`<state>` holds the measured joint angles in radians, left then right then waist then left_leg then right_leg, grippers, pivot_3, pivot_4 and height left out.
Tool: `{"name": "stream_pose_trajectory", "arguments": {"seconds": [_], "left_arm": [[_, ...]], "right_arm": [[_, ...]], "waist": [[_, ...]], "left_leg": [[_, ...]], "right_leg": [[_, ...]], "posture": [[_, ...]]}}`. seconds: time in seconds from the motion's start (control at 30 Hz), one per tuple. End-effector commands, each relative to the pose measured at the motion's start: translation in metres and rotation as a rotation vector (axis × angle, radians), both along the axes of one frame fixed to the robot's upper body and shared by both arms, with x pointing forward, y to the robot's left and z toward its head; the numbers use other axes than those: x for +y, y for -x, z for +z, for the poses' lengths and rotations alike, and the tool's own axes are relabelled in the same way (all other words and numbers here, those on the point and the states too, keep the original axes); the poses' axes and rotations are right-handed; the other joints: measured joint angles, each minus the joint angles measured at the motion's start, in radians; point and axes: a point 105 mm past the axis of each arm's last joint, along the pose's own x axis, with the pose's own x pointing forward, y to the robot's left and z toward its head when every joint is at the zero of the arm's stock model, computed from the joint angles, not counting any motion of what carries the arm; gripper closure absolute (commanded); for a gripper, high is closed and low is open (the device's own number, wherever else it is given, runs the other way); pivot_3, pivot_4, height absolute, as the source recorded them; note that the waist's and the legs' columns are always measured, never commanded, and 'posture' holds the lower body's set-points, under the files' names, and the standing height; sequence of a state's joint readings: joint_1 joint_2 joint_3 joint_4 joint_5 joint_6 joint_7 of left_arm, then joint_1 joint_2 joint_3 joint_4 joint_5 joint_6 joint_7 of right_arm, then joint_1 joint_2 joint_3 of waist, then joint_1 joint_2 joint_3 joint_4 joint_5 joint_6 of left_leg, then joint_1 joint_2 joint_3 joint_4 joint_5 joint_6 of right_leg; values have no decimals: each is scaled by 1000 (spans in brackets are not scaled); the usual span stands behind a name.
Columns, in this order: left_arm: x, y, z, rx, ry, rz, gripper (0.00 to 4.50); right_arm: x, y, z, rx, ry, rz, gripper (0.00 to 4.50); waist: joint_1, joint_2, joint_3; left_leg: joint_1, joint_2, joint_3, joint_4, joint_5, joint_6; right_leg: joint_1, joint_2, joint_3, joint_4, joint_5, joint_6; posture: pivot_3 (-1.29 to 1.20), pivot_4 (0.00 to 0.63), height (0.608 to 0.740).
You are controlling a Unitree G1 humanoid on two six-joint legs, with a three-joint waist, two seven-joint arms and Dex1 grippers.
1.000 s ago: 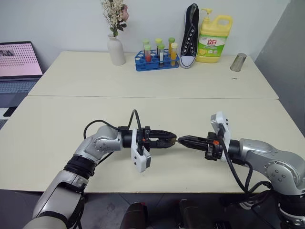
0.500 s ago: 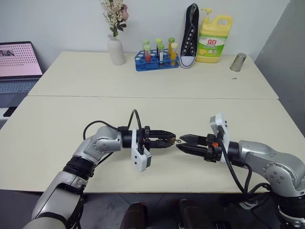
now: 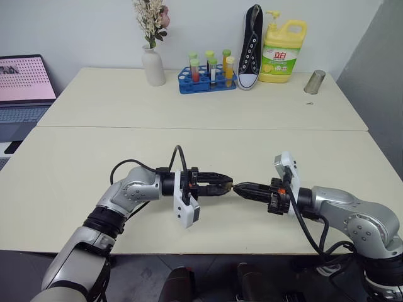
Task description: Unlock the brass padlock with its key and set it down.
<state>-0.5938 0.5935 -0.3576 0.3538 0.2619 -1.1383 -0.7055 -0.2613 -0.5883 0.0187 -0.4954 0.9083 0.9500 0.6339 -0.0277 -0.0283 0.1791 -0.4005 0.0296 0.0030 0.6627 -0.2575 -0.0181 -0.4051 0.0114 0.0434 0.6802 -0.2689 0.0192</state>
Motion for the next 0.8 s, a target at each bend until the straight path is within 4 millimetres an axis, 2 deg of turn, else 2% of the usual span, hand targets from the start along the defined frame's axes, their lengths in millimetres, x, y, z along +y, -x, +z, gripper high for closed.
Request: {"name": "stream_pose_trajectory", "arguments": {"seconds": [0.03, 0.2, 0.5, 0.8], "left_arm": [[-1, 1, 7, -22, 26, -3, 3528], [-1, 3, 6, -29, 17, -9, 3528], [0, 5, 2, -49, -10, -23, 3528], [0, 7, -1, -59, -18, -23, 3528]], "right_arm": [[3, 4, 11, -32, -21, 39, 4500], [3, 4, 14, -3, -39, 55, 4500], [-1, 2, 22, 294, -107, 101, 4500], [3, -9, 25, 443, -130, 89, 4500]], "waist": [[0, 0, 0], [0, 0, 0], [0, 0, 0], [-1, 0, 0]], "left_leg": [[0, 0, 0, 0, 0, 0], [0, 0, 0, 0, 0, 0], [0, 0, 0, 0, 0, 0], [-1, 0, 0, 0, 0, 0]], "right_leg": [[0, 0, 0, 0, 0, 0], [0, 0, 0, 0, 0, 0], [0, 0, 0, 0, 3, -5], [0, 0, 0, 0, 3, -5]], "posture": [[0, 150, 740], [0, 150, 740], [0, 150, 740], [0, 150, 740]]}}
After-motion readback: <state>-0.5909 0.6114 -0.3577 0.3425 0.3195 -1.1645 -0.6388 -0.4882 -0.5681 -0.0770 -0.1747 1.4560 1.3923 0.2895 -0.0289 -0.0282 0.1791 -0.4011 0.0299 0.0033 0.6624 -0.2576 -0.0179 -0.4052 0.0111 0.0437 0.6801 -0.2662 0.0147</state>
